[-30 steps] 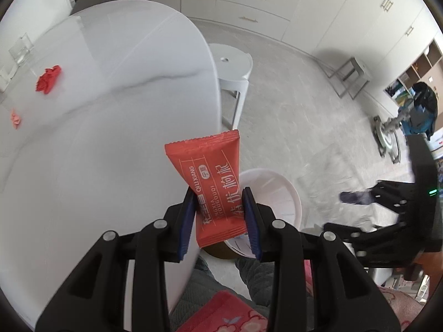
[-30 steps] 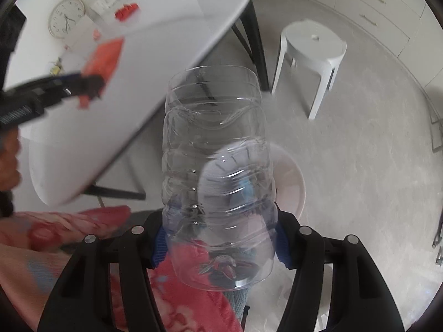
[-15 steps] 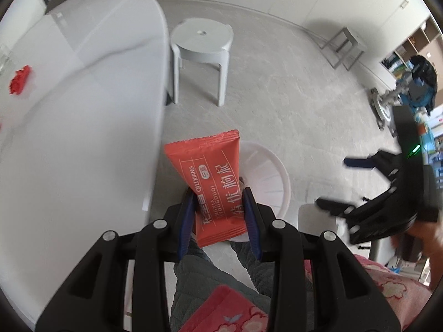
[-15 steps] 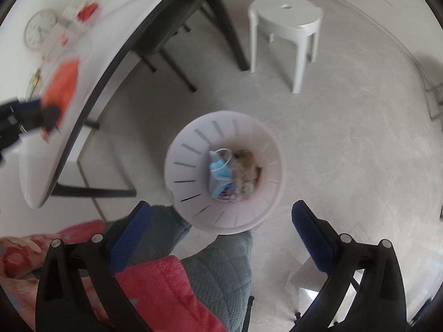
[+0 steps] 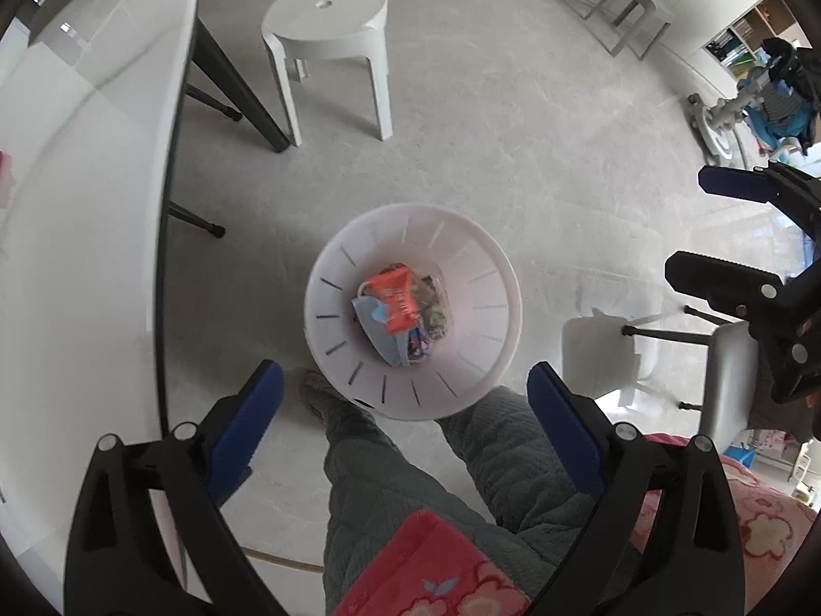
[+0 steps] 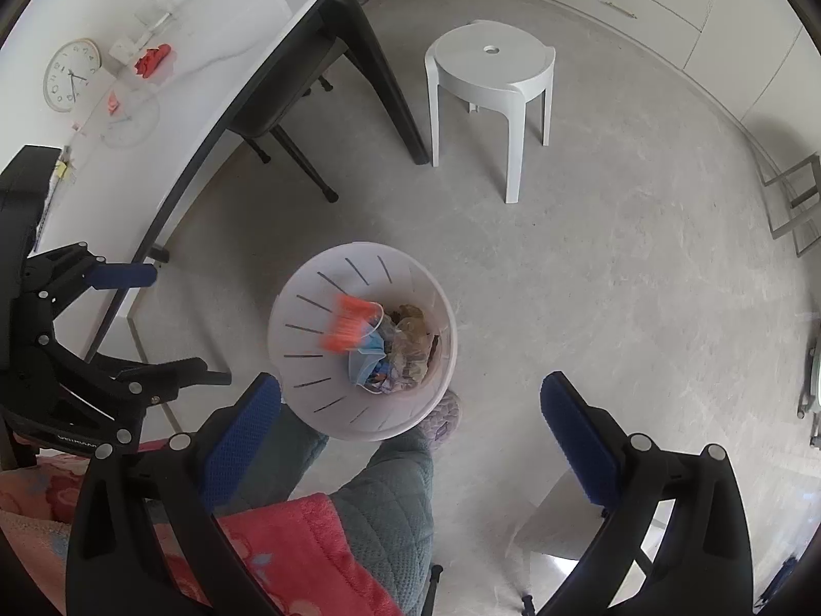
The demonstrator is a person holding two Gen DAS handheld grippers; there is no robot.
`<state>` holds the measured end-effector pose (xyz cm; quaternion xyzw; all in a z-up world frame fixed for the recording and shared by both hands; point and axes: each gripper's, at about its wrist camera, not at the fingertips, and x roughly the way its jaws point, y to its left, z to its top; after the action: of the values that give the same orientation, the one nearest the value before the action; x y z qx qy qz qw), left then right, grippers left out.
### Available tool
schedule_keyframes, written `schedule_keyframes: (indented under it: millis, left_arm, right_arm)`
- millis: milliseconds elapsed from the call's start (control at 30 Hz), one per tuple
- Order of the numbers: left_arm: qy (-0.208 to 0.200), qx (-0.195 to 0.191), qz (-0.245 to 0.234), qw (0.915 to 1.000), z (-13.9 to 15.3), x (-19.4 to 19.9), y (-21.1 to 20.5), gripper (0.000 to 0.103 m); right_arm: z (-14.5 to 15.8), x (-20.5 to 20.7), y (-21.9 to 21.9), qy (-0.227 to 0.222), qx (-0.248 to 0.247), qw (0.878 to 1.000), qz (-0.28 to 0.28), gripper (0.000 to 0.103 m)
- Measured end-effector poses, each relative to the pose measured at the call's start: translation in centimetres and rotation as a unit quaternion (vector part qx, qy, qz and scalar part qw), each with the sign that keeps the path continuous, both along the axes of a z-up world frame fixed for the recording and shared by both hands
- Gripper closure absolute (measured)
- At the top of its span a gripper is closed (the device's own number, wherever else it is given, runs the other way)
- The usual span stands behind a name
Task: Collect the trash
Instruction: 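Move both open tools back over the table toward the red paper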
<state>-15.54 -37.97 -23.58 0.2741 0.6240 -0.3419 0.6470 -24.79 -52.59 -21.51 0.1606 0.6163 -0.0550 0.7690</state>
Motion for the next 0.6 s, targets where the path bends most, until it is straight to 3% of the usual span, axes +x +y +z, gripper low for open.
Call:
schedule_keyframes:
  millis: [367,600]
  left_arm:
    - [-0.035,-0.024,0.047,0.9980,3.0,2.9,1.8,0.010]
    - [-0.066,-0.050,0.101,0.9914,5.7,5.9,5.7,0.010]
  right_arm:
    - [1.7,1.7,0.9,-0.024,-0.007,1.000,0.008,0.002]
    - [3.5,5.2,3.9,-0.051,-0.012,0.998,0.031,0.002]
